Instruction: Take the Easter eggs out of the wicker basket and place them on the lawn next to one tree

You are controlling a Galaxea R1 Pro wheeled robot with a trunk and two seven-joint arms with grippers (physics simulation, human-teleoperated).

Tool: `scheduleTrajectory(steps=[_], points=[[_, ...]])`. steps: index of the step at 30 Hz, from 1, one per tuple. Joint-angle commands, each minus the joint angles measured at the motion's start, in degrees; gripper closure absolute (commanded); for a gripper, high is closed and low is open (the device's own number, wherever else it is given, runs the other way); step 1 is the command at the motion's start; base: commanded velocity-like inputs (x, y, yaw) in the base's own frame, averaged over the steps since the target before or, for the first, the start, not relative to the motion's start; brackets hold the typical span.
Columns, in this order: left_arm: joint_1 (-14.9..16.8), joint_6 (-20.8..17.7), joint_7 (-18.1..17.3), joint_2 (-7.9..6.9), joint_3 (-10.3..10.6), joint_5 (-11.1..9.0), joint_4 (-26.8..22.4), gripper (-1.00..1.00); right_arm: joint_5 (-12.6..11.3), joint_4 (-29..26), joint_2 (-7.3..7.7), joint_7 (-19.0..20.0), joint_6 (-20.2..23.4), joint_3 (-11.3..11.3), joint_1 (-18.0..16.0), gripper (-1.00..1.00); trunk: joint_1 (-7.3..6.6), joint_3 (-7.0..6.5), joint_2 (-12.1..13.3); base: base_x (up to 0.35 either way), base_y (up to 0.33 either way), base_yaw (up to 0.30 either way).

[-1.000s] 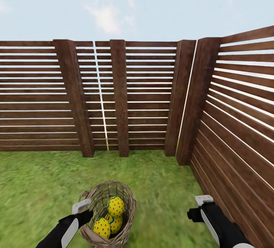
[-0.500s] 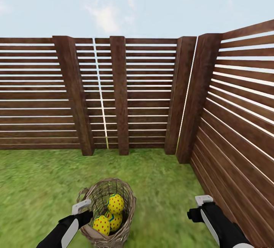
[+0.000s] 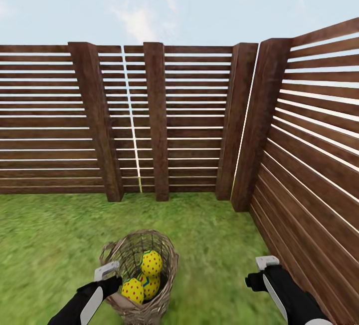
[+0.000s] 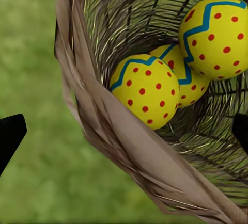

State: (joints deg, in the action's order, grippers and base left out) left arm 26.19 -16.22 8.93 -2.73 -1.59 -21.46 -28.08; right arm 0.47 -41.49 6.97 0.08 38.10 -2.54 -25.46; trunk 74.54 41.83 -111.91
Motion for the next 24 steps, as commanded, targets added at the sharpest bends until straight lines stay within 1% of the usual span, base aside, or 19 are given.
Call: scheduleTrajectory(steps=[1,24], points=[[0.01,-0.3,0.3,0.0,0.0,-0.6,-0.14,-1.0,0.06,-0.08,0.06,0.01,0.31,-0.25,-0.03,-1.0,0.22,0.24,-0.44,0.0,0.0,0.0],[0.01,-0.3,0.3,0.0,-0.03,-0.6,-0.14,-1.0,0.06,-0.08,0.06,0.01,0.31,-0.26,-0.03,-1.0,5.27,4.37,-9.67,0.0,0.0,0.0]])
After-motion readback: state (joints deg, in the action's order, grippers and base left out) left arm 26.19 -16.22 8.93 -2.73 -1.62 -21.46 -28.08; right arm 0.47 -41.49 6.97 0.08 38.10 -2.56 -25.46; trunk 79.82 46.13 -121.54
